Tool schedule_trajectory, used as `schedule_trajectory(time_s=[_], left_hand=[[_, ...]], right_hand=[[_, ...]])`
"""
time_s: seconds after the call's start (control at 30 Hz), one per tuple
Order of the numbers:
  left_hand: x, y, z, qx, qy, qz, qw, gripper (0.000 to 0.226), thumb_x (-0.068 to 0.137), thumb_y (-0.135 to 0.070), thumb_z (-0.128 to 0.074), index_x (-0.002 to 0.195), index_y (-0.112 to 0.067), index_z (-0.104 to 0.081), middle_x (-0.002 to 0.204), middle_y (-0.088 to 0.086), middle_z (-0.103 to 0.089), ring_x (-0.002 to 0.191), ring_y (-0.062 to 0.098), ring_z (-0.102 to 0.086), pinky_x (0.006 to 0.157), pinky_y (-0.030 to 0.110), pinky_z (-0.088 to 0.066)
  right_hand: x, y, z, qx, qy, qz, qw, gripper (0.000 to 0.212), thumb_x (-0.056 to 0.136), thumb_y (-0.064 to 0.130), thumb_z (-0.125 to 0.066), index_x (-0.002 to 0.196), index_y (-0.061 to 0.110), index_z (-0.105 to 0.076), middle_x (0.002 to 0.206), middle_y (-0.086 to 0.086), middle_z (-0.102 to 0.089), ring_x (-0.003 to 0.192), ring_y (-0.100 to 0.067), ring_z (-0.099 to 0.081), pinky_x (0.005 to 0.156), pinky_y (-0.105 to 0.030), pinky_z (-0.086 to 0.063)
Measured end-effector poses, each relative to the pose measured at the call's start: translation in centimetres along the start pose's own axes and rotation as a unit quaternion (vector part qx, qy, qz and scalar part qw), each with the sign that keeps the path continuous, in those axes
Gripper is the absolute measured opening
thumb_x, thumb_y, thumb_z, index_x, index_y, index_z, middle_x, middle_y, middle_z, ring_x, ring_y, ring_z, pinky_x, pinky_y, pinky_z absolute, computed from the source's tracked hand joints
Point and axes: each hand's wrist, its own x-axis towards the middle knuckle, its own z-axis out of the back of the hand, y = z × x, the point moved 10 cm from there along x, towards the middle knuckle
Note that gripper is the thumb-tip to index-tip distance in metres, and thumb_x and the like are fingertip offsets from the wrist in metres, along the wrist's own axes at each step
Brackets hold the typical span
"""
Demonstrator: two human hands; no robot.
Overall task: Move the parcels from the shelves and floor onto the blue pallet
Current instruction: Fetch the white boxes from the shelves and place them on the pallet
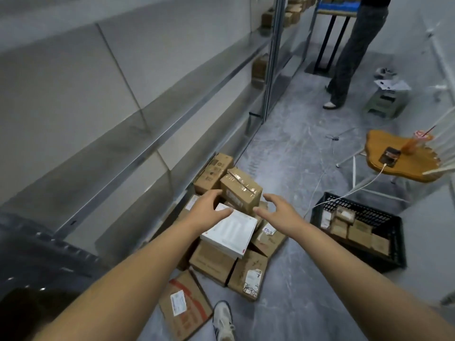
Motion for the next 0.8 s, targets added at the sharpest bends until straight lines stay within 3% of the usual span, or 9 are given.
schedule_trajectory(time_s=[0.17,0.37,0.5,0.53,0.6,0.63,0.67,0.73,0.8], left_hand=[[6.9,7.2,-3.4,-0.01,0.044,0.05,0.998,0.072,0.087,-0.047,-0.067,0.148,-0.026,-0.035,0.153,-0.005,-0.037,0.137,0.015,-0.038,0.1,0.025,-0.032],[15.3,16.9,-9.0,-0.027,0.075,0.107,0.991,0.068,0.089,-0.048,-0.064,0.148,-0.031,-0.034,0.155,-0.006,-0.036,0.136,0.019,-0.041,0.099,0.03,-0.038],[19.5,23.8,-13.3,-0.031,0.087,0.141,0.986,0.069,0.09,-0.045,-0.065,0.149,-0.027,-0.033,0.155,-0.005,-0.034,0.136,0.018,-0.04,0.104,0.033,-0.039],[20.5,25.4,-14.2,-0.032,0.085,0.15,0.984,0.068,0.09,-0.044,-0.065,0.149,-0.026,-0.034,0.154,-0.005,-0.034,0.134,0.017,-0.041,0.102,0.031,-0.04],[22.3,28.6,-16.3,-0.04,0.079,0.154,0.984,0.066,0.09,-0.043,-0.066,0.146,-0.024,-0.037,0.151,-0.005,-0.037,0.124,0.01,-0.044,0.09,0.016,-0.039],[23.0,29.9,-17.0,-0.048,0.076,0.153,0.984,0.066,0.089,-0.044,-0.066,0.145,-0.024,-0.038,0.149,-0.004,-0.038,0.118,0.007,-0.044,0.084,0.012,-0.039],[23.8,31.6,-18.2,-0.061,0.074,0.158,0.983,0.068,0.088,-0.046,-0.066,0.146,-0.024,-0.038,0.15,-0.004,-0.037,0.117,0.007,-0.045,0.083,0.012,-0.041],[25.5,35.2,-20.3,-0.08,0.062,0.182,0.978,0.077,0.085,-0.054,-0.065,0.149,-0.027,-0.032,0.155,-0.004,-0.031,0.127,0.017,-0.046,0.093,0.023,-0.047],[26.9,38.5,-21.8,-0.091,0.037,0.214,0.972,0.082,0.083,-0.06,-0.063,0.151,-0.029,-0.028,0.158,-0.005,-0.026,0.137,0.02,-0.038,0.078,0.014,-0.047]], right_hand=[[7.6,-4.8,-4.4,0.063,0.028,-0.066,0.995,0.065,0.088,0.039,-0.068,0.144,0.017,-0.043,0.146,-0.001,-0.047,0.128,-0.015,-0.046,0.093,-0.021,-0.032],[16.5,-13.4,-10.2,0.049,0.026,-0.139,0.989,0.058,0.092,0.034,-0.065,0.142,0.013,-0.046,0.147,-0.005,-0.046,0.129,-0.018,-0.046,0.104,-0.032,-0.038],[20.3,-20.7,-15.1,0.094,0.024,-0.207,0.974,0.054,0.093,0.032,-0.063,0.14,0.01,-0.046,0.144,-0.006,-0.049,0.122,-0.016,-0.05,0.1,-0.033,-0.043],[21.1,-22.7,-16.5,0.112,0.025,-0.224,0.968,0.049,0.094,0.031,-0.062,0.137,0.012,-0.049,0.14,-0.004,-0.051,0.118,-0.015,-0.055,0.095,-0.029,-0.047],[23.0,-26.4,-19.1,0.149,0.022,-0.243,0.958,0.031,0.095,0.025,-0.062,0.124,0.021,-0.054,0.117,0.01,-0.059,0.087,0.005,-0.062,0.065,-0.004,-0.047],[23.7,-27.6,-20.1,0.166,0.019,-0.257,0.952,0.024,0.095,0.023,-0.062,0.117,0.025,-0.051,0.107,0.015,-0.059,0.075,0.012,-0.06,0.055,0.0,-0.043],[24.5,-29.5,-21.7,0.18,0.019,-0.269,0.946,0.022,0.095,0.023,-0.062,0.114,0.024,-0.051,0.107,0.015,-0.06,0.075,0.012,-0.06,0.055,0.0,-0.043],[25.8,-32.9,-24.7,0.208,0.025,-0.295,0.932,0.042,0.093,0.03,-0.064,0.13,0.014,-0.05,0.134,0.002,-0.056,0.105,-0.006,-0.061,0.081,-0.019,-0.051],[26.5,-35.7,-27.4,0.235,0.023,-0.34,0.91,0.069,0.088,0.041,-0.068,0.145,0.016,-0.038,0.147,-0.003,-0.044,0.125,-0.023,-0.05,0.1,-0.04,-0.045]])
